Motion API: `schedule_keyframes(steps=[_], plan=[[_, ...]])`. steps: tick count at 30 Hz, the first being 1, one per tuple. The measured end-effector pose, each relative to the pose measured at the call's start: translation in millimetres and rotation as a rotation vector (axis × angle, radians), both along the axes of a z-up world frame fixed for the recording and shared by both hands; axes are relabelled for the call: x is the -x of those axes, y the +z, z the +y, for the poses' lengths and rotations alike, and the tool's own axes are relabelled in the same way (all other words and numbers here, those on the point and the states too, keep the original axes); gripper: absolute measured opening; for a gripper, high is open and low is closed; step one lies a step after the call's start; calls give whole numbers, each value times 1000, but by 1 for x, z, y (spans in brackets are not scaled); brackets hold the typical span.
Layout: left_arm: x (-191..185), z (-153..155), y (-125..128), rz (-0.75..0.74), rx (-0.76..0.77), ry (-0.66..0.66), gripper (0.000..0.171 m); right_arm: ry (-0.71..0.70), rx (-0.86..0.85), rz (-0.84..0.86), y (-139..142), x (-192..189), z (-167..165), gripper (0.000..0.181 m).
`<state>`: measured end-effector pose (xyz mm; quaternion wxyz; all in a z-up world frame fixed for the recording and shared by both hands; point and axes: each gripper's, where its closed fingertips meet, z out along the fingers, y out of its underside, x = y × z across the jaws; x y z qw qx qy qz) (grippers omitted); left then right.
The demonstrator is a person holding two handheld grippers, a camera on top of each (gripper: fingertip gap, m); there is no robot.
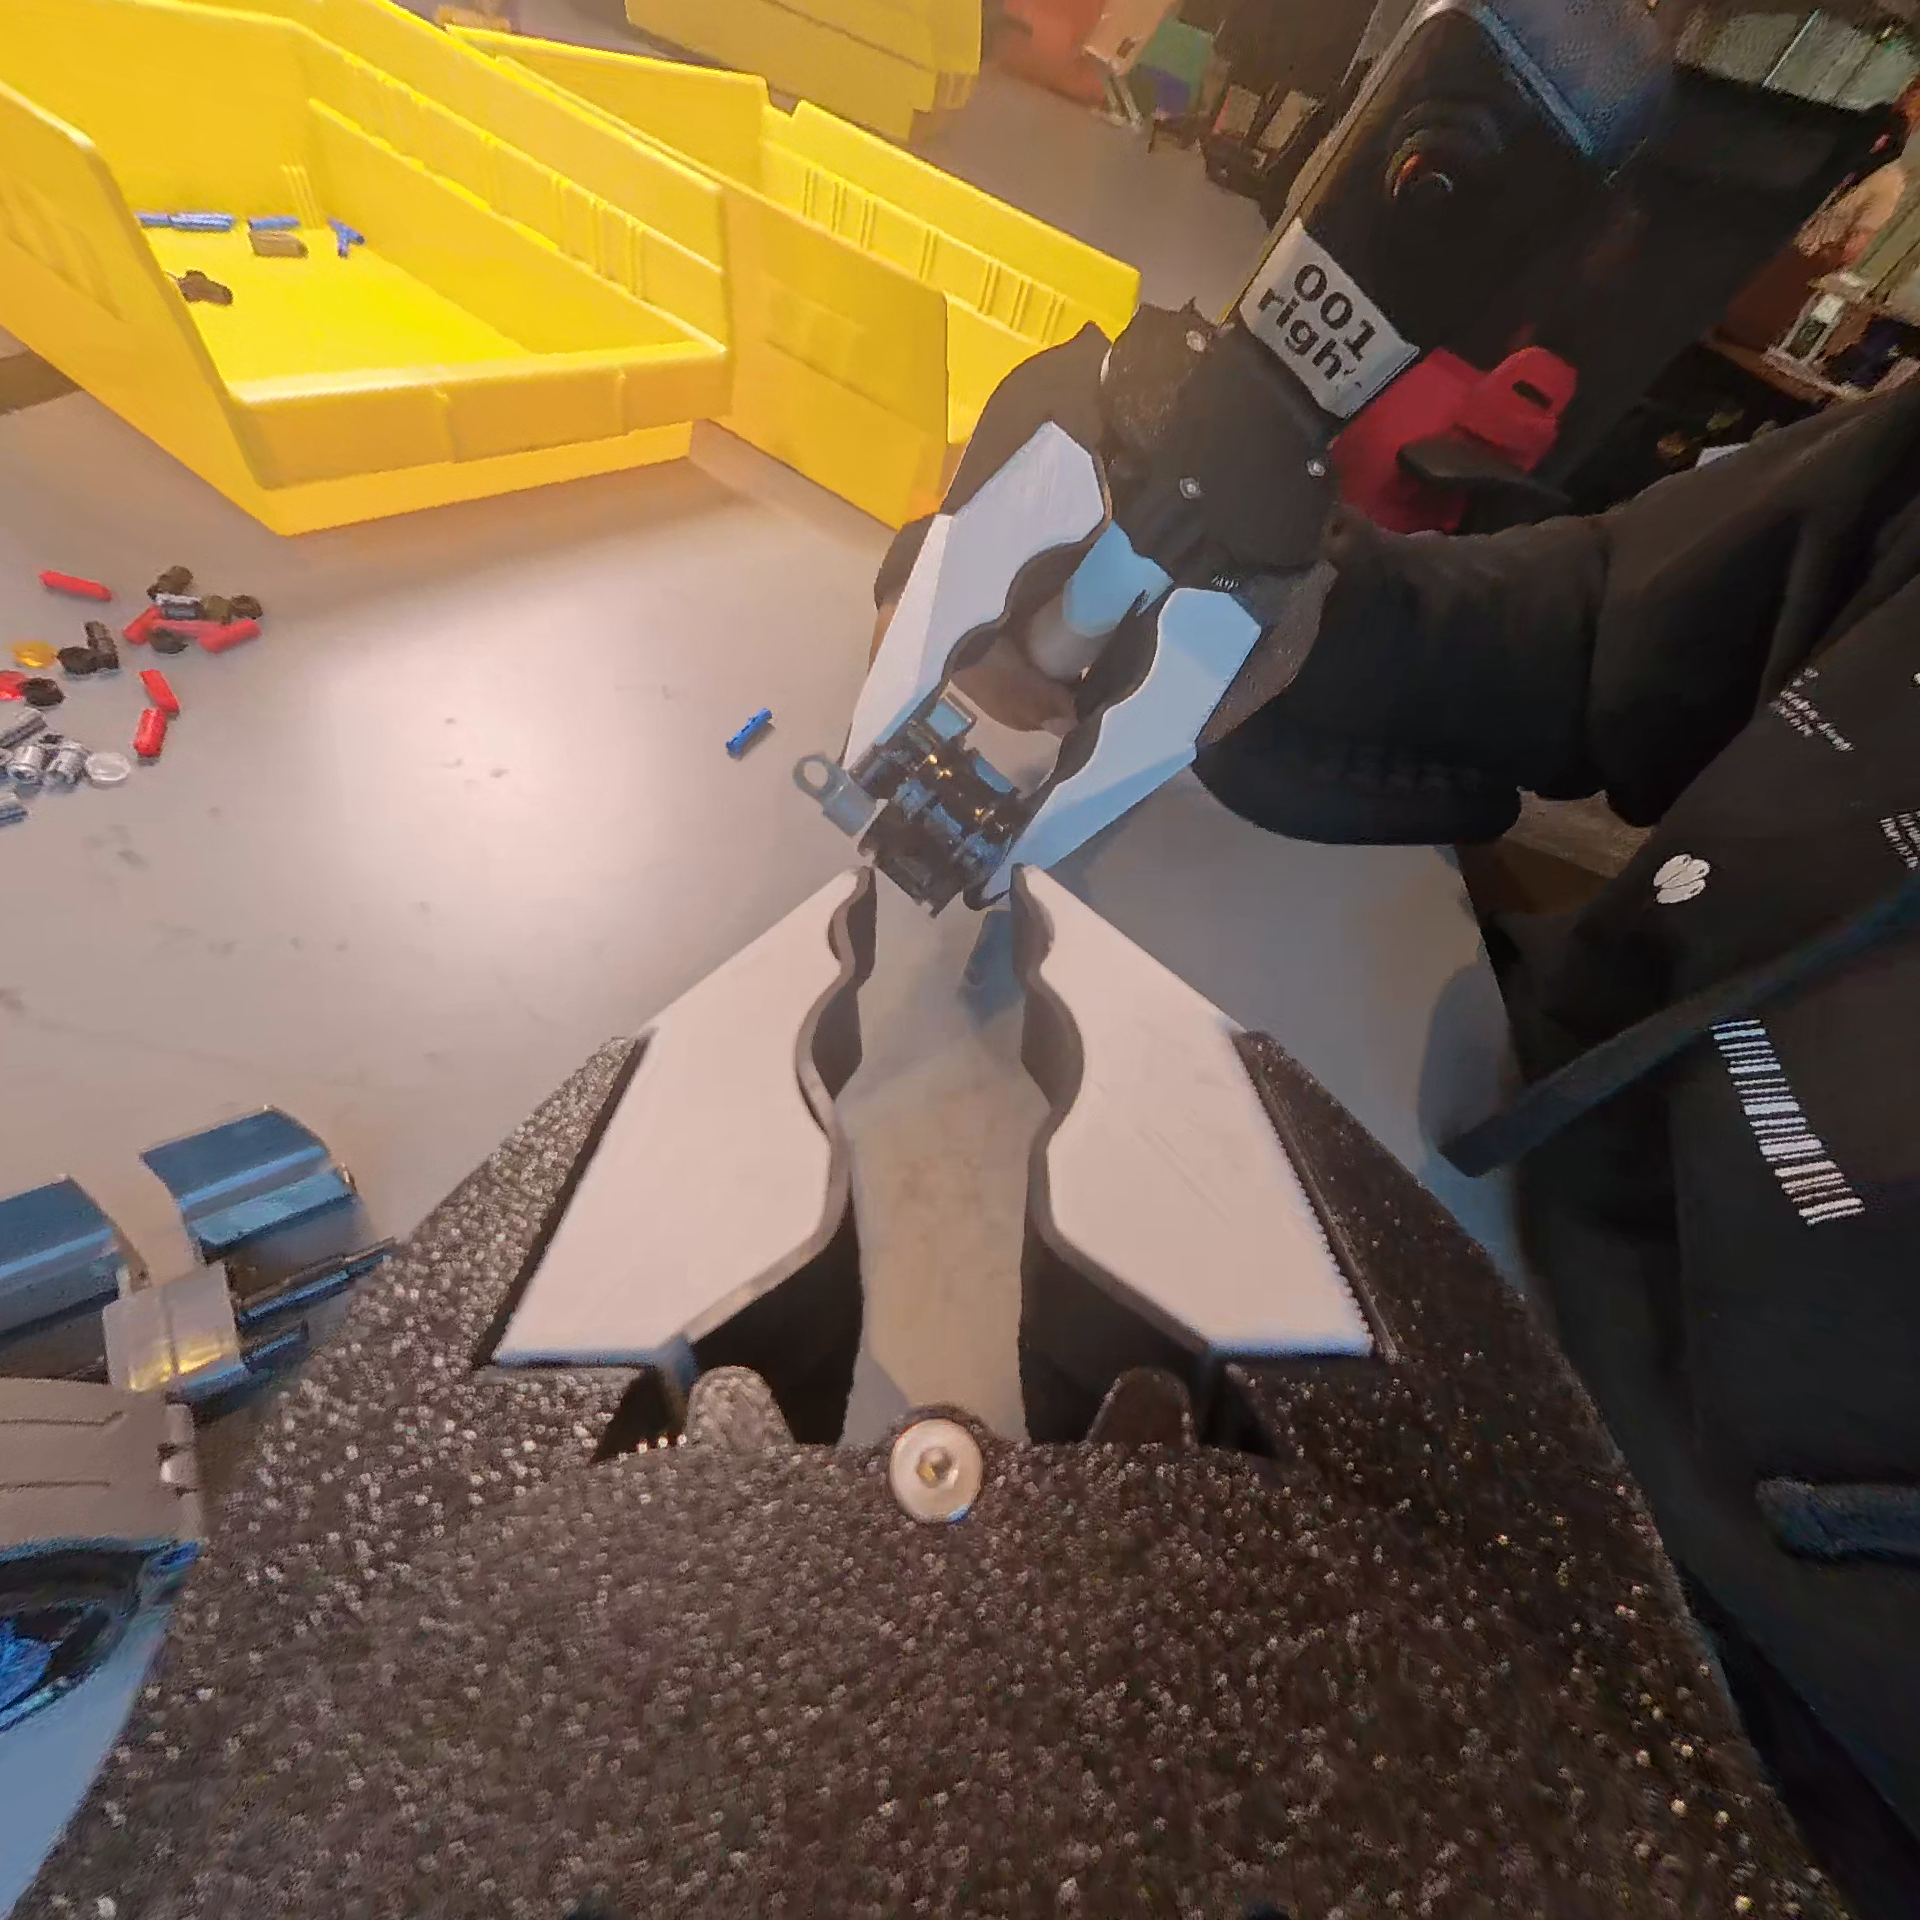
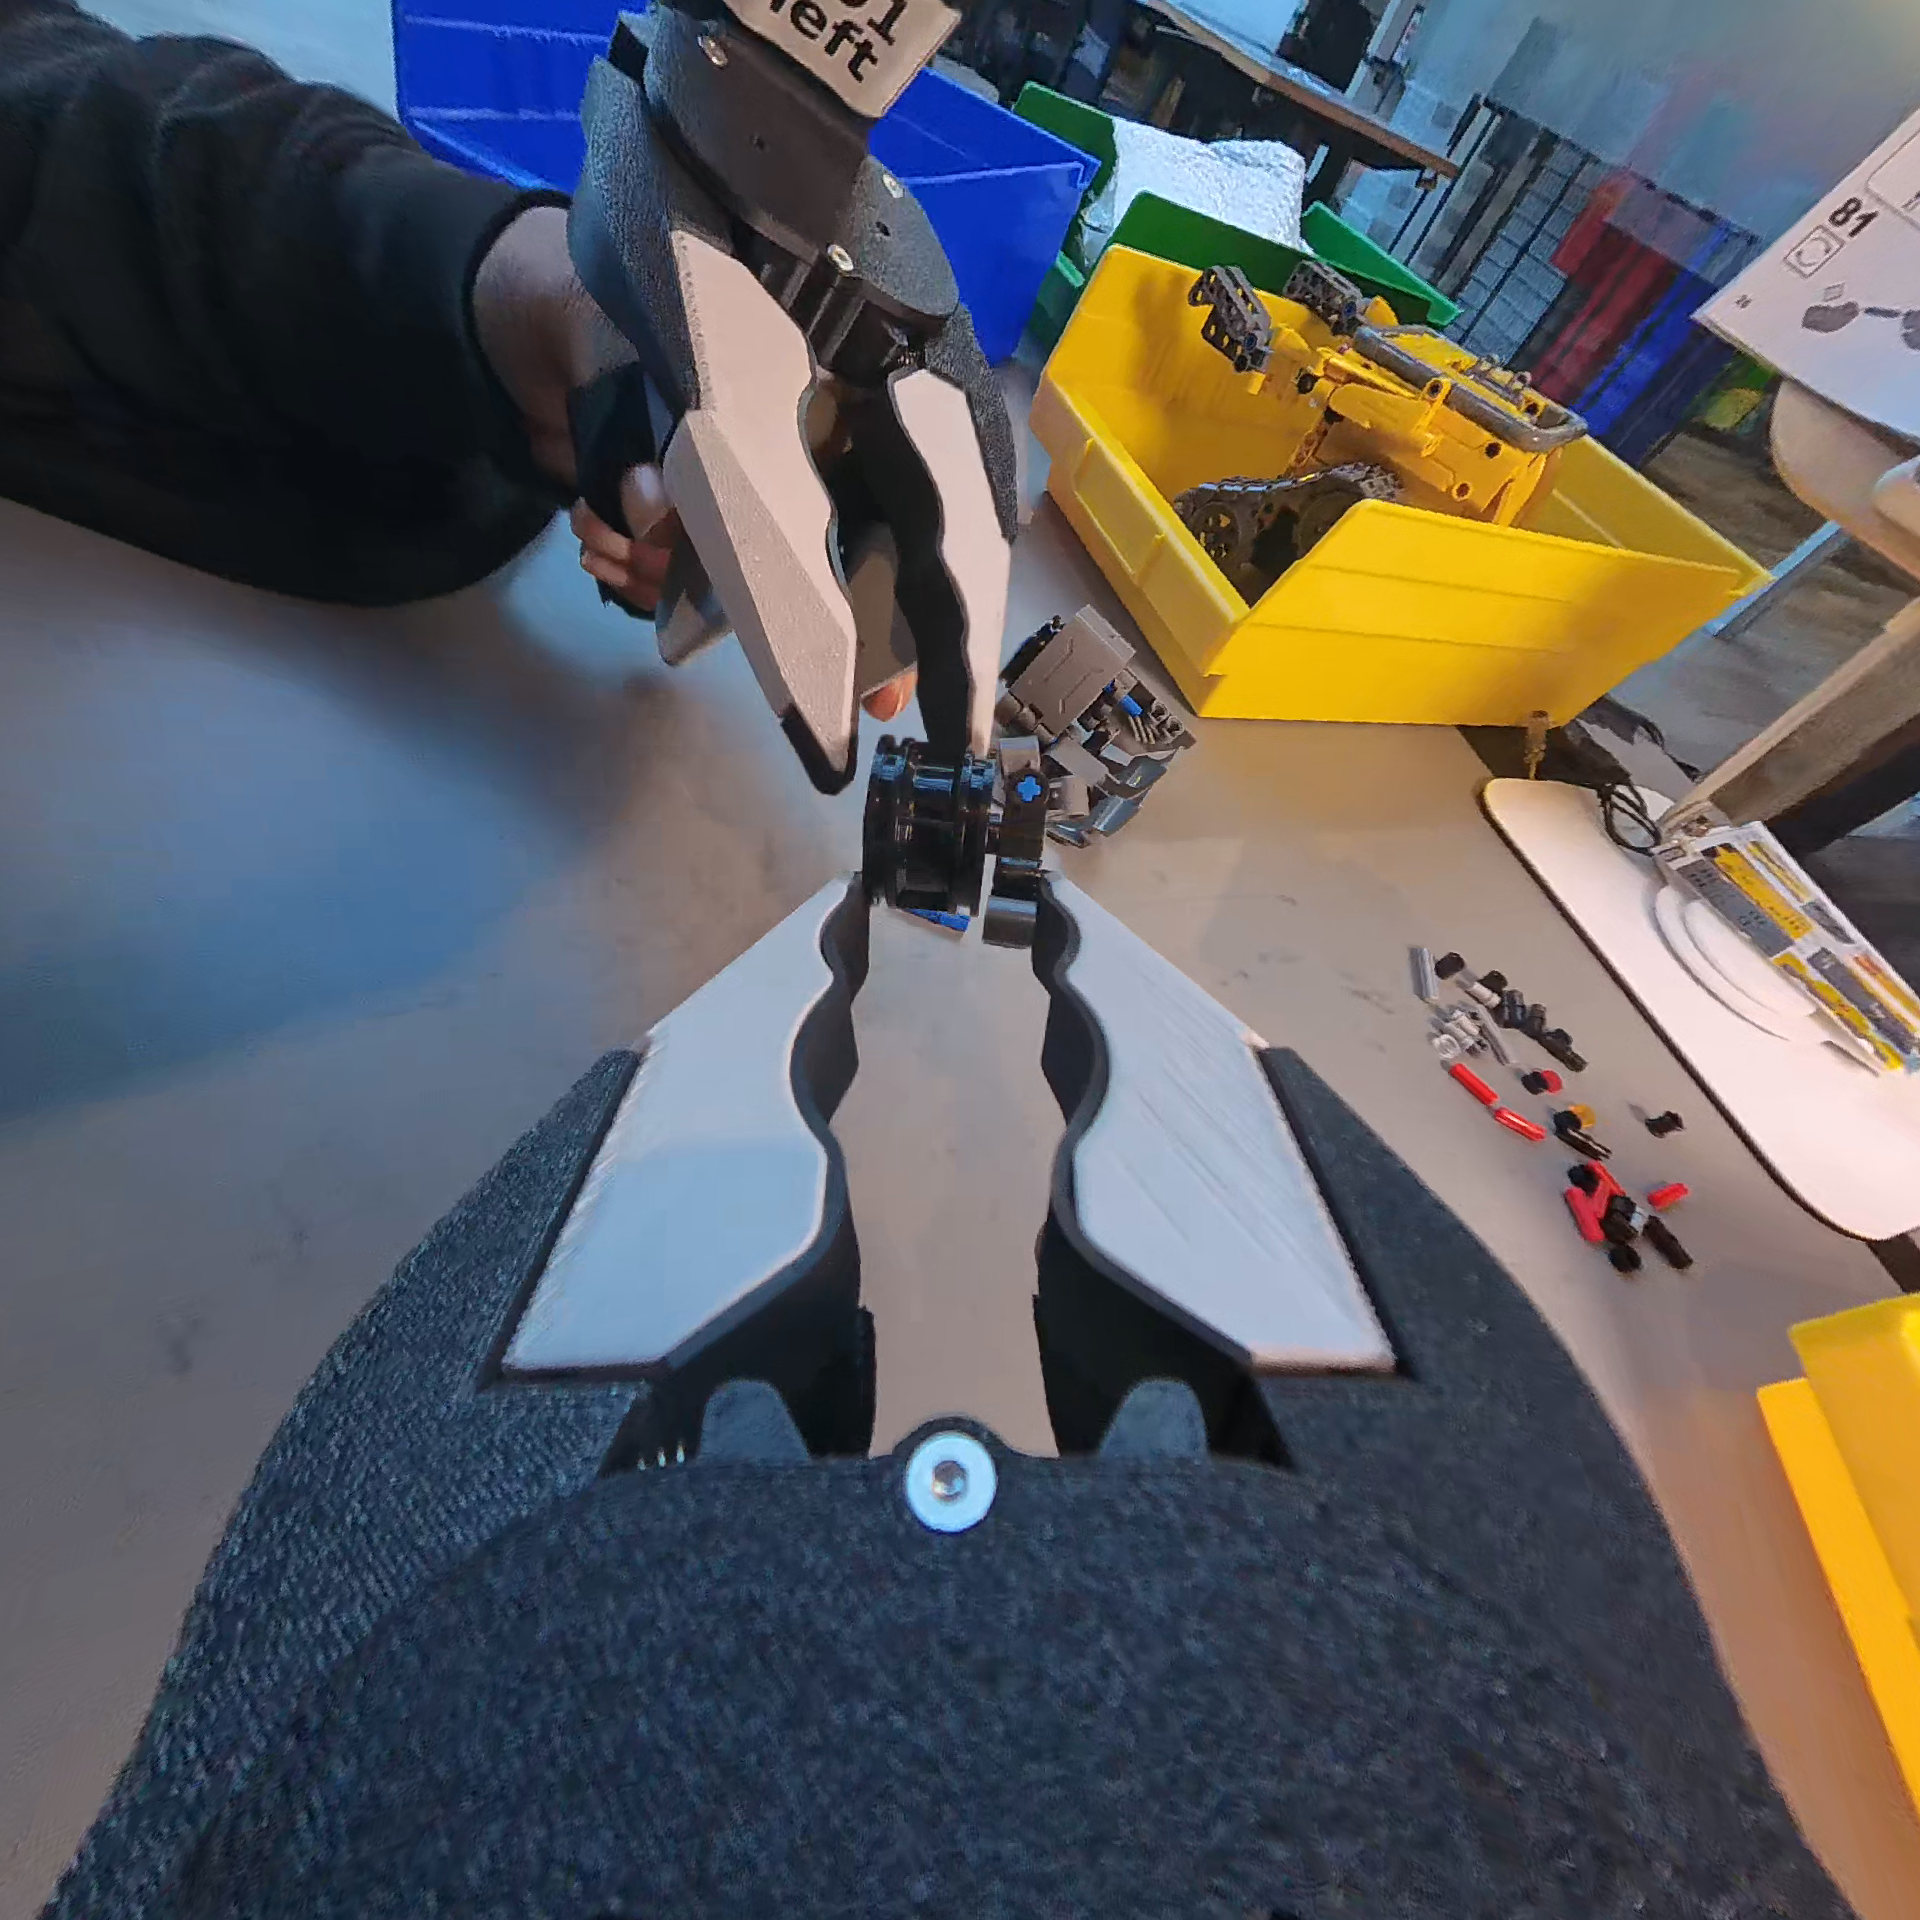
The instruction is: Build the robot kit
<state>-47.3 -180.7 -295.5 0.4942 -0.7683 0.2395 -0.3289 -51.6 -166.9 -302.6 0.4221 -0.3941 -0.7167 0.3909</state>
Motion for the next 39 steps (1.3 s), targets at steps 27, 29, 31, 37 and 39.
schedule_keyframes(steps=[27,29,31,37,39], plan=[[-22,-23,-4,57,-51,-160,45,195,-47,-7,-1,-18,-37,31],[-25,-25,-4,40,-39,-183,45,216,-46,-6,0,-20,-40,30],[-28,-28,-4,34,-32,-204,45,236,-44,-8,-1,-22,-44,30],[-33,-32,-6,13,-16,-232,45,267,-39,-11,-2,-26,-47,31],[-34,-33,-5,2,-14,-235,44,270,-28,-10,-1,-27,-48,31]])
